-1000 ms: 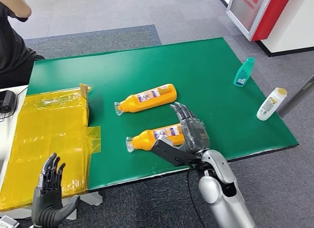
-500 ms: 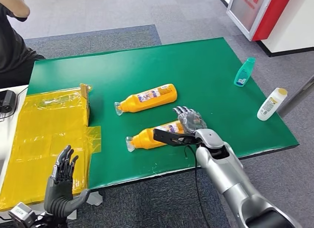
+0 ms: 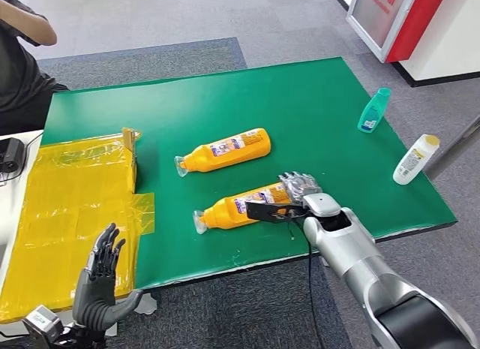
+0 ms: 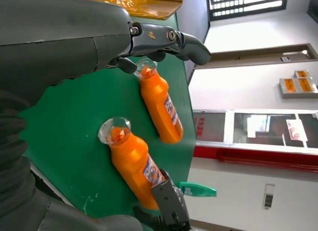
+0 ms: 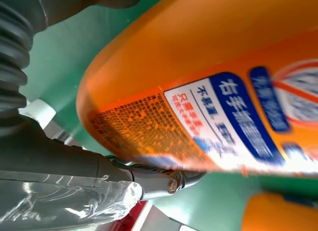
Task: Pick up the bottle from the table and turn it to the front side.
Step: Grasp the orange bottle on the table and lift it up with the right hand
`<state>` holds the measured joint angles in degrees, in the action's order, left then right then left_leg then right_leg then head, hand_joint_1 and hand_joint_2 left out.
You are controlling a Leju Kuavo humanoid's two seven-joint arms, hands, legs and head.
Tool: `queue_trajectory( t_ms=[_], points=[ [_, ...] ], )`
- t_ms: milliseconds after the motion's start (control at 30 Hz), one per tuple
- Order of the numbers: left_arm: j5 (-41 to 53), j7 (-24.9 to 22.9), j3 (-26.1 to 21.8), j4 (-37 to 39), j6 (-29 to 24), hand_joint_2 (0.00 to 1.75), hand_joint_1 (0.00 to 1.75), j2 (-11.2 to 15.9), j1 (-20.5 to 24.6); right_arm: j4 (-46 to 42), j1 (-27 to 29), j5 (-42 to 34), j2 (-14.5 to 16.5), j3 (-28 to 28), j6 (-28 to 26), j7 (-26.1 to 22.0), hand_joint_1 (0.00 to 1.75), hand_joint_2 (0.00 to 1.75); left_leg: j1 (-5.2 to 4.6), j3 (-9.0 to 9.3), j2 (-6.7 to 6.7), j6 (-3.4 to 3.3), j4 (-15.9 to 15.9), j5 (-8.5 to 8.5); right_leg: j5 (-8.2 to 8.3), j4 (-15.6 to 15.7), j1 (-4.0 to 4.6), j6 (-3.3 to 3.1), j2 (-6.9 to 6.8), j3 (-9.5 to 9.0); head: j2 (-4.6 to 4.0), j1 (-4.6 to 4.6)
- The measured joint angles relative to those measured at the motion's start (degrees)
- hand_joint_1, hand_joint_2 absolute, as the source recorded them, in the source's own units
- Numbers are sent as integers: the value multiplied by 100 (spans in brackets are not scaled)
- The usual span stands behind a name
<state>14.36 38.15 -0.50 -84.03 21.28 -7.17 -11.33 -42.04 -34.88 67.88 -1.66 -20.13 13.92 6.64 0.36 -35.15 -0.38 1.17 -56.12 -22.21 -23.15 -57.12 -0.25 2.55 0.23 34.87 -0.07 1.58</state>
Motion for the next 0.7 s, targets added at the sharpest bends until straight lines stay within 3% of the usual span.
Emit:
queue_trajectory(
  t_ms=[67, 100, 400, 700],
  points=[
    [-49, 0, 35, 30, -36, 175, 0, 34, 16, 194, -112, 15, -47, -43, 101, -58, 157, 175, 0, 0, 0, 0, 0, 0, 0, 0, 0, 0, 0, 0, 0, -1],
    [-81, -1, 56, 48, -60, 175, 0, 55, 29, 291, -165, 7, -75, -58, 135, -119, 175, 175, 0, 1, 0, 0, 0, 0, 0, 0, 0, 0, 0, 0, 0, -1],
    [-248, 0, 197, 143, -264, 175, 0, 222, 52, 383, -198, -366, -287, -163, 34, -605, 175, 175, 0, 2, -1, -2, -1, 1, 1, 0, 0, 2, -2, -6, 0, 0],
    [-102, 1, 27, 64, -173, 175, 0, 145, -188, -1455, 829, -1167, -372, -184, -214, -426, 175, 175, 1, -7, -2, 1, -1, -2, -3, 0, 2, -1, -3, 7, 0, -1]
  ],
)
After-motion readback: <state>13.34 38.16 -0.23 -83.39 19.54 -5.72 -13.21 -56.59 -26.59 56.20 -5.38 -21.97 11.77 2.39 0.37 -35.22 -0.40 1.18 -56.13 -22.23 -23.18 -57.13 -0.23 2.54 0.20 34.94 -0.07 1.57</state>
